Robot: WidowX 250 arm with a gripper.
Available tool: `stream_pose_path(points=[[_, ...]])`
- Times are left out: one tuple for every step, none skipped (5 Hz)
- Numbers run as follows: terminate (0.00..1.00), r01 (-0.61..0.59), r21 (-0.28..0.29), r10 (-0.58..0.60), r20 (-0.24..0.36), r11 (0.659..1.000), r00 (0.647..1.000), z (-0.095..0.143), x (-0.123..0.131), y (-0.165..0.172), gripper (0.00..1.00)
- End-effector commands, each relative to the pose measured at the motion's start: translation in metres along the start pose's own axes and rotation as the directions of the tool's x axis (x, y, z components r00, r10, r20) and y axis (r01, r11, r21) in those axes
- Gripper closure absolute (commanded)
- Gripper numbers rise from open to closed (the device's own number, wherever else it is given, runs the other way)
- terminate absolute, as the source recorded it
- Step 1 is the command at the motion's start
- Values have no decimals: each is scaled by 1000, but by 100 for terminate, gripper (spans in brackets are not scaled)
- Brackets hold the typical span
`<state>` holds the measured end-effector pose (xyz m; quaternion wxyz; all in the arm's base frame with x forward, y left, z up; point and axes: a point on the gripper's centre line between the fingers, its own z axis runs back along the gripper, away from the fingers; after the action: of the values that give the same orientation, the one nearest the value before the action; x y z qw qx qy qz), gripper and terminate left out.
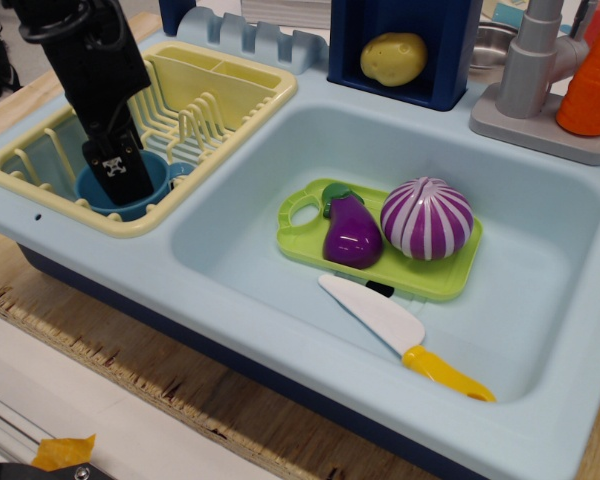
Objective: Put cup from counter or drying rack into sink
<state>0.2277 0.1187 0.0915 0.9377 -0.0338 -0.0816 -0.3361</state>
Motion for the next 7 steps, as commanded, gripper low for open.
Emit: stream_pose_path(points=[[0, -38, 11, 38, 1, 999, 999, 1, -4, 1, 100], [0, -44, 15, 44, -10, 999, 999, 5, -2, 1, 100], [0, -55, 42, 56, -36, 998, 998, 20, 5, 1, 100], [0, -91, 80, 94, -39, 993, 995, 42, 16, 4, 100], [0, -129, 134, 130, -3, 983, 991, 69, 31, 6, 100], [0, -174, 154, 166, 66, 973, 984, 86, 50, -5, 100], [0, -193, 120, 184, 83, 974, 979, 83, 72, -22, 100]])
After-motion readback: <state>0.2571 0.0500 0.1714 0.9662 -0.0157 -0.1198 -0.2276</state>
